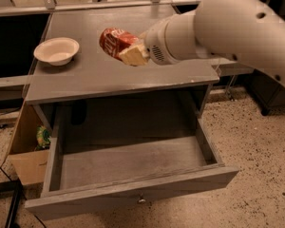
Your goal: Place coke can into top drawer
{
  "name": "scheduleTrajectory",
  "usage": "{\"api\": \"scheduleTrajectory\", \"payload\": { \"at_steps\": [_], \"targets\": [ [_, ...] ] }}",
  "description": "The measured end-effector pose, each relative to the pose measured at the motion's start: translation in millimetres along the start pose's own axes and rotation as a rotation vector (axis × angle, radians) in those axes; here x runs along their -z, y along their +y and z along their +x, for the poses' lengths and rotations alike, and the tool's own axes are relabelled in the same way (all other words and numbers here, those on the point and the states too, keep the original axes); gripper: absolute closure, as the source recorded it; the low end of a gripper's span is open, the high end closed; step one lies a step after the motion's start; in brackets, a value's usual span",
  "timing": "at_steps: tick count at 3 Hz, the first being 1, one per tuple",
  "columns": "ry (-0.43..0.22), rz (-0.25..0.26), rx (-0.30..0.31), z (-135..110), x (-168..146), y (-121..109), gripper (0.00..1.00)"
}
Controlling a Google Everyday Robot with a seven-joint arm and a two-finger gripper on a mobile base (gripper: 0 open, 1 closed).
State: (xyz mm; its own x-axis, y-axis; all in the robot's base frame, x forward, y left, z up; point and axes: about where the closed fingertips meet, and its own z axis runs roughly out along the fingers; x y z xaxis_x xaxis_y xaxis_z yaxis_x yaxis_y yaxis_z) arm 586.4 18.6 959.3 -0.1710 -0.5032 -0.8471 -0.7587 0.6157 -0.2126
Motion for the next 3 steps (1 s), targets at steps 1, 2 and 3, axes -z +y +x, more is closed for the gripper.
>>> {"api": "scheduleTrajectory", "payload": {
  "at_steps": [1,2,3],
  "targets": [
    [-0.031,-0.064,0.028,-3,29,6,1.00],
    [-0.093,-0.180,0.061,-7,63,14,1.00],
    [-0.143,-0.311,0.138,-15,90,-2,1.00]
  ]
}}
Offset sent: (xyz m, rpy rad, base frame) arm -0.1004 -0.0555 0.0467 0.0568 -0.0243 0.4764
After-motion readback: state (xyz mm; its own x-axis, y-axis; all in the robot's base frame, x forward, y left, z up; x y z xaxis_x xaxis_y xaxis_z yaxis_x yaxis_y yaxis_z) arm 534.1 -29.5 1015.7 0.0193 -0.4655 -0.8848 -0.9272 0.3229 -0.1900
